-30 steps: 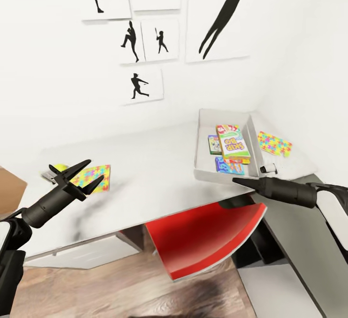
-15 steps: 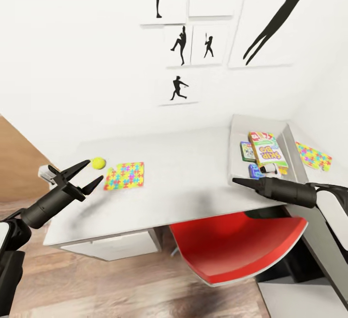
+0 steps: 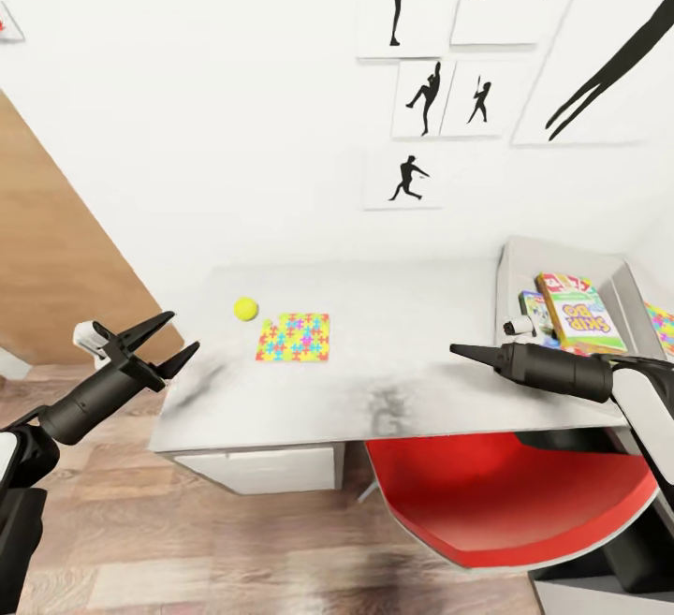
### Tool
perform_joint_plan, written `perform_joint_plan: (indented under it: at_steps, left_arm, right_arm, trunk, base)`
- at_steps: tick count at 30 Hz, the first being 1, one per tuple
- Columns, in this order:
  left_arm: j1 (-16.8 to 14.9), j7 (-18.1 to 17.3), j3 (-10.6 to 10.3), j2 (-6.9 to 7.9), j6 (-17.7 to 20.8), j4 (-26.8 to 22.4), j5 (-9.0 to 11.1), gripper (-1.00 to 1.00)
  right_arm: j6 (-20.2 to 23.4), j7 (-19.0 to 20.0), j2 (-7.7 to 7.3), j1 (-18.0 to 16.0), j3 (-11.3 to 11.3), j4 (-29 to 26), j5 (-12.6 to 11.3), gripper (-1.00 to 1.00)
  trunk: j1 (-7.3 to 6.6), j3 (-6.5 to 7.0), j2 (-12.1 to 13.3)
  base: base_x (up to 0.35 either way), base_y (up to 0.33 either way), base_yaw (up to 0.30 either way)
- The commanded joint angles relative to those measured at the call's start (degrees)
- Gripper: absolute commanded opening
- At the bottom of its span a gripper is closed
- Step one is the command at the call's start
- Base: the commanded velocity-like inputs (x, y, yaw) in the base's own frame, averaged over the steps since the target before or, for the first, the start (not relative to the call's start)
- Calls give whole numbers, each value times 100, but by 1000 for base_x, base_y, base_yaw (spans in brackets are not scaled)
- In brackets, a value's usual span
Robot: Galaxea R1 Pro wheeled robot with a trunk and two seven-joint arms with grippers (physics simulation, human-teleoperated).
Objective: Put all the toys in the child's room - the three board games (two on the bed and one on the table), the two jigsaw puzzles on the table, and the tennis ball on the table - inside the toy box on the table in the child's room.
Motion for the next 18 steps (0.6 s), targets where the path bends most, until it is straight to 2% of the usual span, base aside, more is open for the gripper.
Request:
perform_joint_plan:
  at_steps: [1, 9, 18]
  left_arm:
    - [-4, -52, 16, 1, 21, 2, -54, 100]
    - [3, -56, 114, 0, 21, 6, -54, 100]
    - [5, -43, 138, 0, 25, 8, -54, 100]
  right_arm:
    - [17, 18, -4, -4, 3, 0, 8, 100]
    - [17, 14, -4, -4, 3, 1, 8, 100]
    - [17, 12, -2, -21, 6, 39, 4, 100]
  trunk:
    - [3, -2, -10]
    - [3, 47, -10]
    - [3, 97, -10]
  base:
    - [0, 28, 233]
    - [30, 24, 233]
    - [173, 121, 234]
